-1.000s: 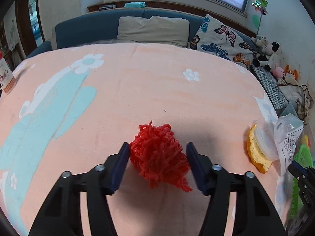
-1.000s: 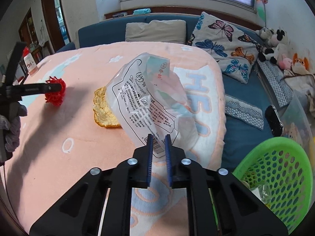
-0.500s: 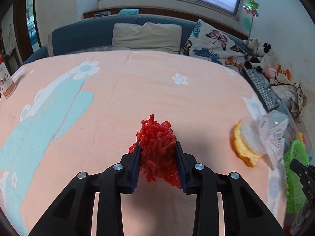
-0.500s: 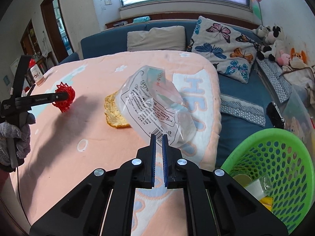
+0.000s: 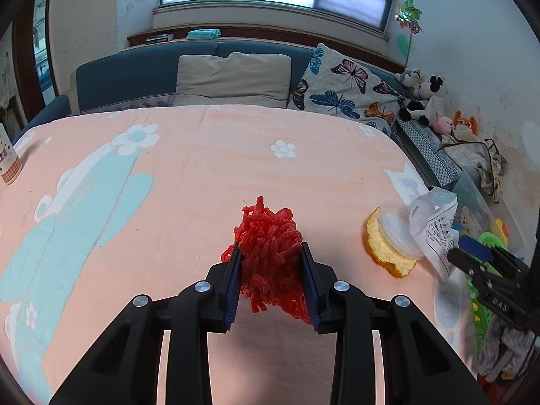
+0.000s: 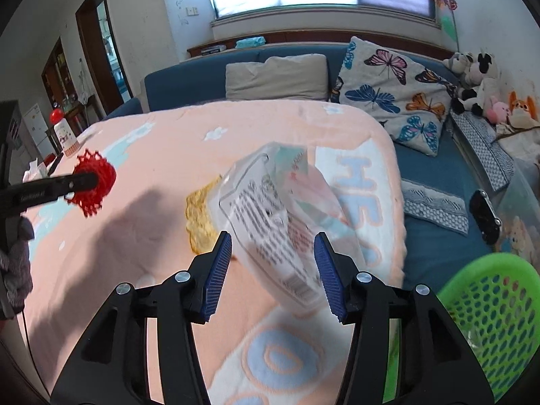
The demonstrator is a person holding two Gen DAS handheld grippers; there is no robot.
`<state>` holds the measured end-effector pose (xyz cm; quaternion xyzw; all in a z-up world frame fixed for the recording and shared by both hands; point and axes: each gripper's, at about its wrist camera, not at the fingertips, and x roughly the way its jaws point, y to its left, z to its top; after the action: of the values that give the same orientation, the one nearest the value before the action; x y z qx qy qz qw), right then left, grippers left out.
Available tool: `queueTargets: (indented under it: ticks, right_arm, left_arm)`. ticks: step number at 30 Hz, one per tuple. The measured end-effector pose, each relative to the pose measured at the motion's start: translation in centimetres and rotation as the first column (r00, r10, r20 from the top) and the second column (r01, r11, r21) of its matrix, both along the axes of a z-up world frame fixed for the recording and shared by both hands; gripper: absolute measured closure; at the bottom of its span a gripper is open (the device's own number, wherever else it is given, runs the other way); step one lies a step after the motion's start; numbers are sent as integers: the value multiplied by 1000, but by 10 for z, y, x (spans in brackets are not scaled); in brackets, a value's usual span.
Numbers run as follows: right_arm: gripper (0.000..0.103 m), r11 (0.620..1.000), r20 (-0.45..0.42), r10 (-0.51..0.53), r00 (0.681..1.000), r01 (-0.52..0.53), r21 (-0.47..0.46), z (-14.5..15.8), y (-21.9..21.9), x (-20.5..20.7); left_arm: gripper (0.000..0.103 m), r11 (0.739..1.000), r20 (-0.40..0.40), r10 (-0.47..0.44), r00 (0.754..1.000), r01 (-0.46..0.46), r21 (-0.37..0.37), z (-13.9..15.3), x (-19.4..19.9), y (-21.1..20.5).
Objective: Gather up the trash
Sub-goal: 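Carry the plastic bag over the basket with the right tool while the left tool holds the yarn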
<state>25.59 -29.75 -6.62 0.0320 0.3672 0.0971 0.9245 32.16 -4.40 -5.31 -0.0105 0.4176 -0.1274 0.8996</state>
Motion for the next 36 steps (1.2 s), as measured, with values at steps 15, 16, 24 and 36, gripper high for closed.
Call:
queueTargets:
  ticks: [15, 16, 24, 36]
  right_arm:
    - [93, 989, -30, -19, 999, 23, 146, -9, -12, 19]
    - [93, 990, -24, -22, 999, 25, 142, -7, -13, 16]
    - [94, 989, 36, -49, 998, 44, 140, 25, -28, -26]
    - [93, 985, 60, -161, 985, 157, 68, 51, -74, -103]
  left_arm:
    - [72, 1000, -7, -12, 1000, 12, 7, -6, 1, 1]
    - [72, 1000, -6, -15, 1000, 15, 4, -5, -1, 0]
    - [72, 998, 31, -58, 998, 58, -16, 15, -20, -18]
    - [72, 978, 87, -197, 976, 202, -51, 47, -70, -84]
